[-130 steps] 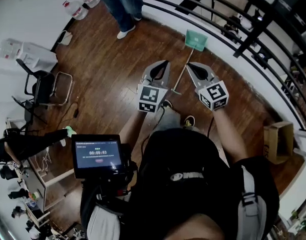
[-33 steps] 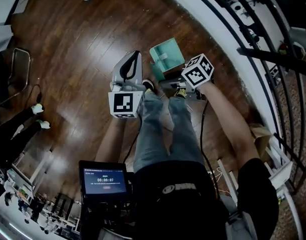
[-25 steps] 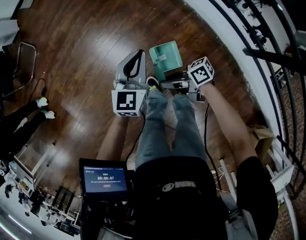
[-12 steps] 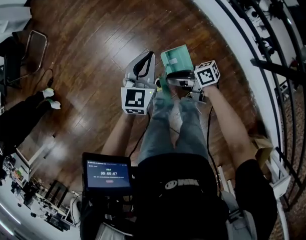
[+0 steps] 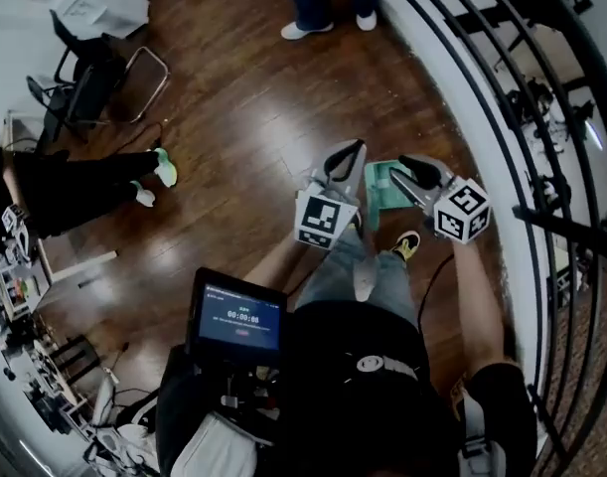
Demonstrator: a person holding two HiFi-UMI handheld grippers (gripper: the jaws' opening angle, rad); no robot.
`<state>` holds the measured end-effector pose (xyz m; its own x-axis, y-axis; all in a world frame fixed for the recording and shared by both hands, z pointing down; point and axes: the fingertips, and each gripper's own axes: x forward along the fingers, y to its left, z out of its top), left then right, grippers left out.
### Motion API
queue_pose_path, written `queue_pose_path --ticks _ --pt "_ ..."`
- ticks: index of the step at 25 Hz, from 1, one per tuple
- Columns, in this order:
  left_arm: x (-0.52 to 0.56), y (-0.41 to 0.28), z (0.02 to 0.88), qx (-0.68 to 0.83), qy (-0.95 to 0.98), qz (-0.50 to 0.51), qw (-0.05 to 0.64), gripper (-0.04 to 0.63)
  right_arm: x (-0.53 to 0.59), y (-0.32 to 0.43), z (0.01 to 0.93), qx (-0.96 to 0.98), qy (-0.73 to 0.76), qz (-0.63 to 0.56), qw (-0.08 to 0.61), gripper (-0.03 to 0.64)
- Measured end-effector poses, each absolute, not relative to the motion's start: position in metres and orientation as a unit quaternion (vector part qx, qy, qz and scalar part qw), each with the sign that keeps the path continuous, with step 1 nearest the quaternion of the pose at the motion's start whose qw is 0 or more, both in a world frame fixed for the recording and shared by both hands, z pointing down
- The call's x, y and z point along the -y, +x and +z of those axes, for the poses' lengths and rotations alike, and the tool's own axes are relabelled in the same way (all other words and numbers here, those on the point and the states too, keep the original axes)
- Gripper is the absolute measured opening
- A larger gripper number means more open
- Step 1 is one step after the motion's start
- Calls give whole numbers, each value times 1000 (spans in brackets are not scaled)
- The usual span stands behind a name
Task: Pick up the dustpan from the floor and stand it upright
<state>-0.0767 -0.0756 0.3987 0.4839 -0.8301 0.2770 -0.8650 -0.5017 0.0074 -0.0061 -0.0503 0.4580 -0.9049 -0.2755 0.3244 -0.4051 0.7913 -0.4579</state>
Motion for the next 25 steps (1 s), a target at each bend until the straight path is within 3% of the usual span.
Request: queue_pose_path --ticks 3,4,16,20,25 --pt "76 -56 382 486 865 107 65 20 49 8 438 944 235 182 144 88" --pt "78 -51 379 485 866 105 56 20 48 10 433 943 252 161 147 7" --pt "67 -138 302 551 832 64 10 20 56 -78 363 957 256 83 107 3" --pt "61 -207 284 582 810 74 -15 20 68 -151 333 969 226 58 80 3" --pt "76 -145 287 555 830 63 -10 20 80 -104 320 961 262 51 70 3"
